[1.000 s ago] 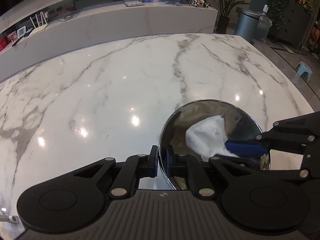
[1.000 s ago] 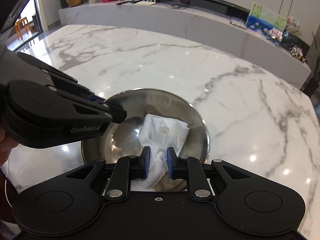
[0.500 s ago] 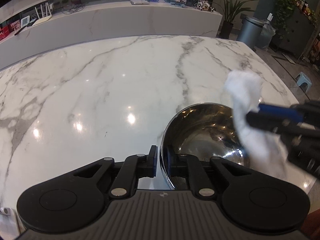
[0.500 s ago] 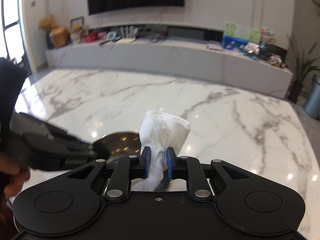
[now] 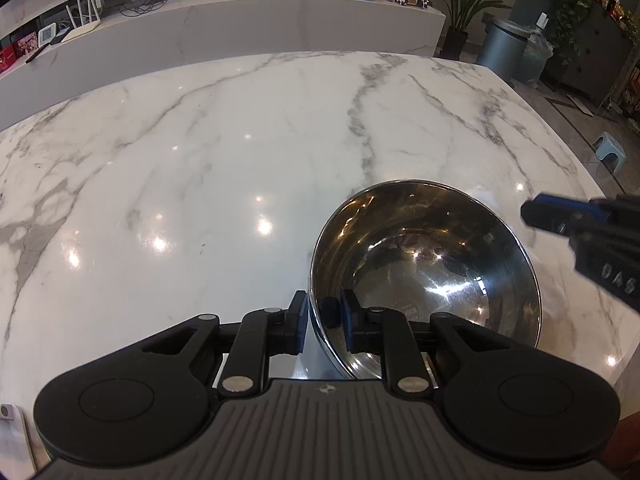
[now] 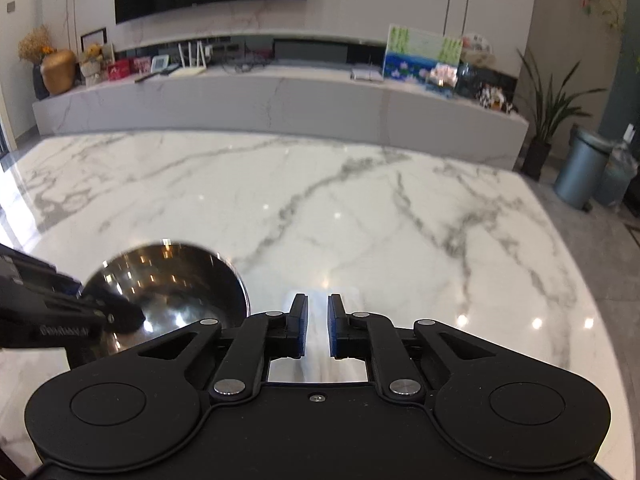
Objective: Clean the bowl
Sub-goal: 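Lift the cloth out of the bowl with the right tool and set it down, then carry the white cloth in the right tool to the bowl's blue outer wall, then hold the bowl rim with the left tool while the right tool wipes the blue outer wall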
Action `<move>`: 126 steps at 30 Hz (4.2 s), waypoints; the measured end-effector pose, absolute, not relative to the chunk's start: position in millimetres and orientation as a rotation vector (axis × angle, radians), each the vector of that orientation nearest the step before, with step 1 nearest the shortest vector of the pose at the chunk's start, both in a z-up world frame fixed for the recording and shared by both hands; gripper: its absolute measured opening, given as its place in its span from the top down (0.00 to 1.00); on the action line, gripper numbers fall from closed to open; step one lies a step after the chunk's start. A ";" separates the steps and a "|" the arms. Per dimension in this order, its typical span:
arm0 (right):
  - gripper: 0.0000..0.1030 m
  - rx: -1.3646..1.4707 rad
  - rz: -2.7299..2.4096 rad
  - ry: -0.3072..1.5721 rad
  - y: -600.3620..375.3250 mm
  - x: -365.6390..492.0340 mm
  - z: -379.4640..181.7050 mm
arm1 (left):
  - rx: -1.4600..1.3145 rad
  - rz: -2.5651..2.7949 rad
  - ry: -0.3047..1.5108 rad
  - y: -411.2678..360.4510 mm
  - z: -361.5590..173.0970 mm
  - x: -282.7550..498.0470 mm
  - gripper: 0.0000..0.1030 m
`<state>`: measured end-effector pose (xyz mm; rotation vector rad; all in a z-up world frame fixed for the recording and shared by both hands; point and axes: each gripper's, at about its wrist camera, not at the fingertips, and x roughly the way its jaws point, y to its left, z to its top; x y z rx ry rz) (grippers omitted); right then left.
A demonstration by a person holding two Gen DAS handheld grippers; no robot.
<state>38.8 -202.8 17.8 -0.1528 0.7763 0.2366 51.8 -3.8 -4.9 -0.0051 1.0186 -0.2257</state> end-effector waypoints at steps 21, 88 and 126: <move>0.70 -0.061 0.229 0.812 -222.0 21.6 -2.7 | -0.009 -0.215 1.015 -8.0 -7.3 47.5 0.82; 0.87 -0.189 0.357 0.747 -184.9 -1.4 -9.7 | -0.133 -0.133 0.995 7.4 -6.0 45.0 0.89; 0.88 -0.217 0.339 0.740 -185.1 -5.7 -10.2 | -0.160 -0.161 1.018 10.9 -10.7 45.8 0.86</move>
